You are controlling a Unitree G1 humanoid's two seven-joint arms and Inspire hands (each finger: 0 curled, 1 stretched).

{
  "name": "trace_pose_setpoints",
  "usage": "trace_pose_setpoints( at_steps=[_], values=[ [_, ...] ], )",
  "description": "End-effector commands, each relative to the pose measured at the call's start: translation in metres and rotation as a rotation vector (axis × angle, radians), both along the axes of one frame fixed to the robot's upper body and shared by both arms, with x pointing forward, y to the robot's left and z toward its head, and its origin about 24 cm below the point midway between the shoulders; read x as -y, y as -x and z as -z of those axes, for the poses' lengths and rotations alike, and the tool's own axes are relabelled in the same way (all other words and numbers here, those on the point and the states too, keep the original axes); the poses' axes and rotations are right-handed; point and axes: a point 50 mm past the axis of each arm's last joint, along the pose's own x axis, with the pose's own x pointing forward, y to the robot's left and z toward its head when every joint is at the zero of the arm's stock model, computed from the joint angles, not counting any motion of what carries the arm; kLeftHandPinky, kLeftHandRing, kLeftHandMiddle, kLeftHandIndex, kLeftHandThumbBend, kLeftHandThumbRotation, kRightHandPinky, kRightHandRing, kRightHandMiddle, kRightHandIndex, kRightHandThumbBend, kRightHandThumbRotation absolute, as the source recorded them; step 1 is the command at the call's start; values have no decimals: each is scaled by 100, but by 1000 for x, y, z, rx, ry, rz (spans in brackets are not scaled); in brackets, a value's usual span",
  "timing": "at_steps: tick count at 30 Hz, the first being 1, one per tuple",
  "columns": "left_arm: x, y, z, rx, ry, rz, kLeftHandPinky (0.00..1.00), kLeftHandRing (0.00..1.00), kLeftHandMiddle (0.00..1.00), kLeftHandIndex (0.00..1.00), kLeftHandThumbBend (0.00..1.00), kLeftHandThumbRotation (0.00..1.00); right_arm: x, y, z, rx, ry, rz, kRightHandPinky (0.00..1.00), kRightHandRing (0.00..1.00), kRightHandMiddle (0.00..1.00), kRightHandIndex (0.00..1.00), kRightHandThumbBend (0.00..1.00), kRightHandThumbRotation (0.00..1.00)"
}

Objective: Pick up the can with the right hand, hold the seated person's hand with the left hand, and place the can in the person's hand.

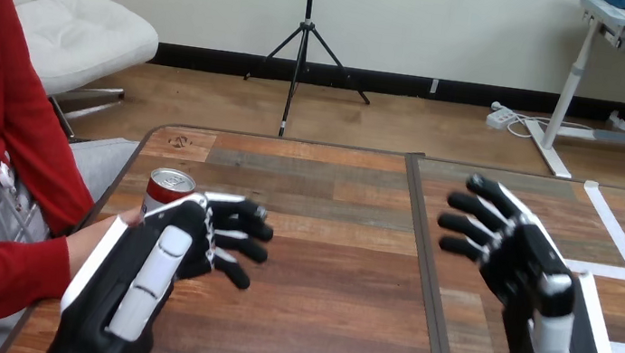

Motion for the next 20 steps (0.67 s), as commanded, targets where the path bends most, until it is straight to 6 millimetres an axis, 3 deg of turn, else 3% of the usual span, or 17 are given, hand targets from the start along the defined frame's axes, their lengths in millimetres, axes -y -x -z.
trace_pose_setpoints(
  at_steps=[1,20],
  values=[
    [0,-3,-20,111,26,-3,44,59,61,61,56,97,2,0,-4,50,-24,16,71,76,80,81,93,100],
    [-5,-3,-13,107,60,-56,44,58,61,59,54,93,8,14,3,22,-44,8,72,77,79,81,90,100]
  ],
)
